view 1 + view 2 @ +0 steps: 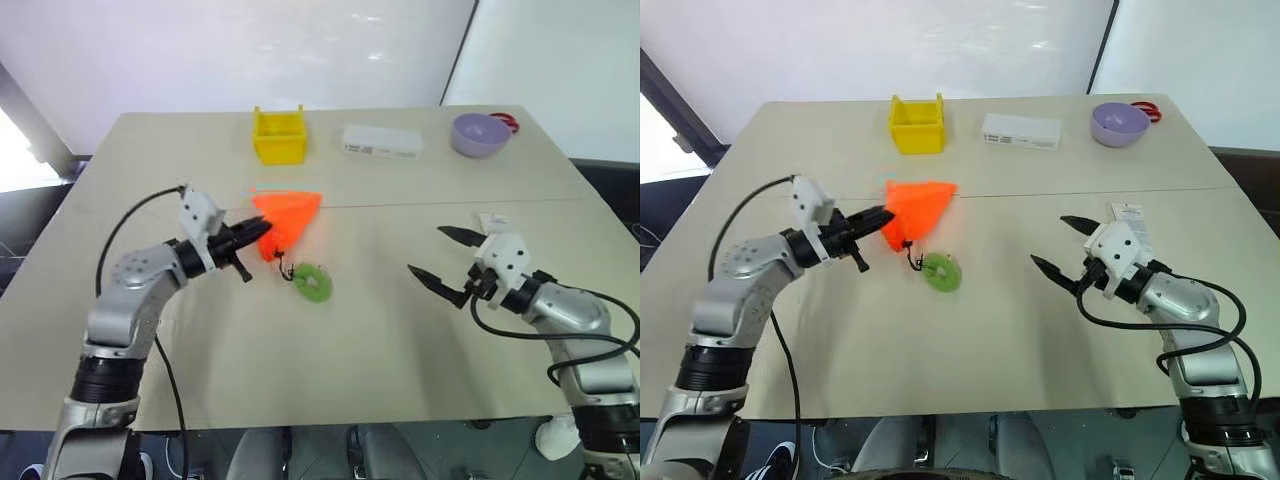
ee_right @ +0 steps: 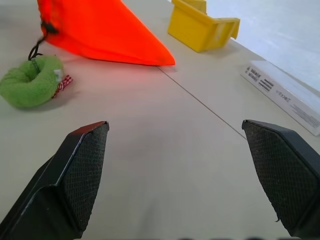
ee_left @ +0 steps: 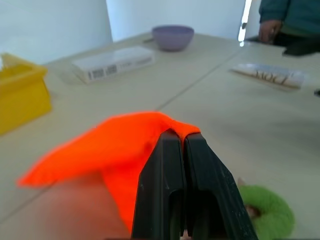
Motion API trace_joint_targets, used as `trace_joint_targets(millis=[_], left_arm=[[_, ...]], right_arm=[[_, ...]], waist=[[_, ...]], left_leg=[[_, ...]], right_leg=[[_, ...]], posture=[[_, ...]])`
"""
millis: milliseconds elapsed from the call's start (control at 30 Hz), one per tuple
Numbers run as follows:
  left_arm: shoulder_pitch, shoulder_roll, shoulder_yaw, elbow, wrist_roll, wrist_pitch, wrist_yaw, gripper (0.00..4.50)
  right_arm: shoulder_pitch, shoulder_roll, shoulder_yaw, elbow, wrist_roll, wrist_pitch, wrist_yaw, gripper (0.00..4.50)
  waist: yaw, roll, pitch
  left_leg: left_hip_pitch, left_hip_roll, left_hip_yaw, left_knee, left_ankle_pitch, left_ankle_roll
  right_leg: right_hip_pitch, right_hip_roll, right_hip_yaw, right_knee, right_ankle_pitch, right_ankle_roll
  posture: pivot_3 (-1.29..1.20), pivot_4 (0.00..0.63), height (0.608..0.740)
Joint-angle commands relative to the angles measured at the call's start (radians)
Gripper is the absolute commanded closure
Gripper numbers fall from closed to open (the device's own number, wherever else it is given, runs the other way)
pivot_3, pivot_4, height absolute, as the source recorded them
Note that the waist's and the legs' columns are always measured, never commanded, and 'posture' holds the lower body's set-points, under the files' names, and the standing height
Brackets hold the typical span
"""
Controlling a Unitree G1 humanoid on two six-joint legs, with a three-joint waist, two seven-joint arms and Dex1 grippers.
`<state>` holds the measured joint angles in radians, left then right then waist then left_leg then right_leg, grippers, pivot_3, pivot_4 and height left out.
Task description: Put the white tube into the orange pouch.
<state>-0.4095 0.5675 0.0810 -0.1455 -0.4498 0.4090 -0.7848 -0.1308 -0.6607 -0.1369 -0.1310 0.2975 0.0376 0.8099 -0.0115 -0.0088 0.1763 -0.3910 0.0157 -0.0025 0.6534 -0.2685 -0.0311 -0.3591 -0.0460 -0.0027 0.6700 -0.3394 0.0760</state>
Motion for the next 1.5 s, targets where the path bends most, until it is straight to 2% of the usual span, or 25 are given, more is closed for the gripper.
trace_joint_targets(millis=[33,100,200,300,467,633,767,833,933,1000,1033,1133,1267,1500], left_arm=[[0.028,0.061,0.044,-0.023,0.013,0.005,-0.011,4.47],[0.089,0.109,0.028,-0.047,0.047,-0.065,-0.072,4.47],[0.131,0.134,0.036,-0.008,0.105,-0.144,-0.062,4.47],[0.175,0.181,0.013,0.073,0.222,-0.334,-0.091,4.47],[0.153,0.165,0.033,0.203,0.288,-0.505,-0.037,4.47],[0.135,0.153,-0.004,0.283,0.379,-0.67,0.004,4.47],[0.13,0.124,-0.037,0.331,0.422,-0.727,0.029,4.47],[0.122,0.102,-0.032,0.332,0.387,-0.703,0.023,4.47],[0.109,0.079,-0.015,0.327,0.36,-0.694,0.034,3.57],[0.11,0.081,-0.014,0.319,0.353,-0.692,0.029,2.65],[0.111,0.082,-0.011,0.318,0.358,-0.708,0.037,1.98],[0.108,0.09,-0.007,0.323,0.379,-0.771,0.054,0.7],[0.106,0.1,-0.014,0.33,0.351,-0.752,0.024,0.7],[0.027,0.097,-0.088,0.446,0.51,-0.844,0.085,0.7]], right_arm=[[-0.019,-0.002,-0.015,-0.002,-0.003,-0.026,0.0,0.0],[-0.025,-0.007,-0.018,0.012,-0.009,-0.024,-0.003,0.0],[-0.036,-0.005,-0.038,0.036,-0.008,-0.012,-0.025,0.0],[-0.029,-0.008,-0.032,0.039,-0.019,-0.018,-0.028,0.0],[-0.031,0.009,-0.022,0.021,-0.012,-0.008,-0.037,0.0],[-0.022,0.018,-0.016,0.004,-0.014,-0.003,-0.044,0.0],[-0.014,0.021,-0.015,-0.013,-0.009,0.005,-0.049,0.0],[-0.009,0.021,-0.016,-0.018,-0.009,0.008,-0.05,0.0],[0.001,0.018,-0.022,-0.03,-0.005,0.013,-0.051,0.0],[0.004,0.017,-0.023,-0.036,-0.003,0.019,-0.051,0.0],[0.005,0.016,-0.024,-0.039,0.0,0.023,-0.05,0.0],[0.007,0.015,-0.025,-0.044,0.003,0.028,-0.047,0.0],[0.005,0.01,-0.03,-0.043,0.005,0.031,-0.045,0.0],[-0.008,0.013,-0.022,-0.041,0.002,0.035,-0.046,0.0]], waist=[[-0.005,0.0,0.0],[-0.01,0.0,0.0],[0.0,0.0,0.0],[0.001,0.0,0.0],[0.001,0.0,0.0],[0.0,0.0,0.0],[0.0,0.0,0.0],[0.0,0.0,0.0],[0.0,0.0,0.0],[0.0,0.0,0.0],[-0.001,0.0,0.0],[-0.002,0.0,0.0],[-0.001,0.0,0.0],[0.002,0.0,0.0]], left_leg=[[0.0,0.0,0.0,0.0,0.0,0.0],[0.001,0.0,0.0,-0.002,0.0,0.0],[0.0,0.0,0.001,-0.004,0.0,0.0],[0.0,0.0,0.001,-0.003,0.0,0.0],[0.0,0.0,0.001,-0.004,0.0,0.0],[-0.001,0.0,0.001,-0.004,0.0,0.0],[-0.001,0.0,0.001,-0.004,0.0,0.0],[-0.001,0.0,0.001,-0.004,0.0,0.0],[-0.001,0.0,0.001,-0.004,0.0,0.0],[-0.001,0.0,0.001,-0.004,0.0,0.0],[-0.001,0.0,0.001,-0.004,0.0,0.0],[-0.001,0.0,0.001,-0.004,0.0,0.0],[-0.001,0.0,0.001,-0.004,0.0,0.0],[0.0,0.0,0.001,-0.004,0.0,0.0]], right_leg=[[0.0,0.0,0.0,0.0,0.0,0.0],[0.0,0.0,0.0,0.0,0.0,0.0],[-0.001,0.0,0.0,-0.001,0.0,0.0],[-0.002,0.0,0.0,-0.001,0.0,0.0],[-0.001,-0.001,0.0,-0.002,0.0,-0.001],[-0.002,-0.001,0.0,-0.002,0.0,-0.001],[-0.002,-0.001,0.0,-0.003,0.0,0.0],[-0.002,-0.001,0.0,-0.002,0.0,0.0],[-0.002,-0.001,0.0,-0.002,0.0,0.0],[-0.002,-0.001,0.0,-0.002,0.0,0.0],[-0.002,-0.001,0.0,-0.002,0.0,0.0],[-0.002,-0.001,0.0,-0.002,0.0,0.0],[-0.002,-0.001,0.0,-0.002,0.0,0.0],[-0.002,-0.001,0.0,-0.002,0.0,0.0]], posture=[[0.0,0.15,0.74],[0.0,0.15,0.74],[0.0,0.15,0.74],[0.0,0.15,0.74],[0.0,0.15,0.74],[0.0,0.15,0.74],[0.0,0.15,0.74],[0.0,0.15,0.74],[0.0,0.15,0.74],[0.0,0.15,0.74],[0.0,0.15,0.74],[0.0,0.15,0.74],[0.0,0.15,0.74],[0.0,0.15,0.74]])
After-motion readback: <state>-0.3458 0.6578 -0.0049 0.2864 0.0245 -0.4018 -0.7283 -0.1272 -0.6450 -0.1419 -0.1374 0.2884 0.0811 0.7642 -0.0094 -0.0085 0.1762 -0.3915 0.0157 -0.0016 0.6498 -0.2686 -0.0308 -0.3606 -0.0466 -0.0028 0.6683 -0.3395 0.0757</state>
